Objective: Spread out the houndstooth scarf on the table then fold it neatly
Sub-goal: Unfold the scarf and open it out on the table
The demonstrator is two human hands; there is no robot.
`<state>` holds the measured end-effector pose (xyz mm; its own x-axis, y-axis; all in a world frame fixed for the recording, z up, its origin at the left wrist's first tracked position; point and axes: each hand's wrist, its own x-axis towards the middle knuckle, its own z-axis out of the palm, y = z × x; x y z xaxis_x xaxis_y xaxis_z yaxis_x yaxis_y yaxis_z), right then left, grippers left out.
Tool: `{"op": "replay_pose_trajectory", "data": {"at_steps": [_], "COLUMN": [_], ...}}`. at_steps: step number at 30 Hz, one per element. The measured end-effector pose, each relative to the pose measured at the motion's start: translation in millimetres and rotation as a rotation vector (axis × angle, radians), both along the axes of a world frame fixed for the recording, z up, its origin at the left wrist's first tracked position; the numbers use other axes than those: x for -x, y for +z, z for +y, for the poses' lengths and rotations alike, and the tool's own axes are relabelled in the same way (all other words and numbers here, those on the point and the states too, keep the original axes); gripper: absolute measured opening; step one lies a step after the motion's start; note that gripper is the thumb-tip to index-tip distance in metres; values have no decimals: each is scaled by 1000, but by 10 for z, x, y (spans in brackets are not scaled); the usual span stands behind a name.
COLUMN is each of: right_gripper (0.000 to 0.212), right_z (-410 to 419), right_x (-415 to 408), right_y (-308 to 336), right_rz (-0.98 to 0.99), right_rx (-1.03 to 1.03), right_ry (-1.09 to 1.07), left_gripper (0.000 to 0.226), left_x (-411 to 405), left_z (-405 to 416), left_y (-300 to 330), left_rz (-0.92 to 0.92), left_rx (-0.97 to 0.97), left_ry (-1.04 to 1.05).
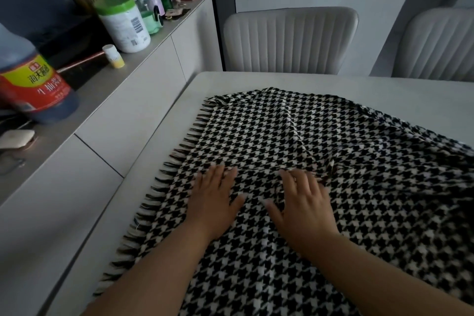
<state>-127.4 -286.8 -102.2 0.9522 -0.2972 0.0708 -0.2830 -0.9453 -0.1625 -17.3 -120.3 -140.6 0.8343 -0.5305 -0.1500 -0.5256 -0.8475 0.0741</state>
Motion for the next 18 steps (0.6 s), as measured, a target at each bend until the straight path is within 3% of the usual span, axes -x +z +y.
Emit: {"op": "replay_pose_trajectory", "data": {"at_steps": [3,7,12,15,18], "right_gripper": [74,51,39,46,51], "right_z": [-104,-426,-793,-918,-1004], "right_x": [362,958,1844,2120,2268], "right_y": [-53,33,45,9,-42], "right_rz": [88,-40,6,132,219], "right_rx": [-106,-162,-122,56,60], "right_ry": [21,16,316,472,404], "left_gripper": [80,80,72,84,98], "left_x": [18,187,668,866,976], "left_z": [97,144,239,289,324], "left_y": [-66,81,112,36,-60], "left_rz": [42,-83,-181,-60,22], "left_rx": [-35,108,216,127,-45], "left_ry": [41,31,-29,-39,-28]}}
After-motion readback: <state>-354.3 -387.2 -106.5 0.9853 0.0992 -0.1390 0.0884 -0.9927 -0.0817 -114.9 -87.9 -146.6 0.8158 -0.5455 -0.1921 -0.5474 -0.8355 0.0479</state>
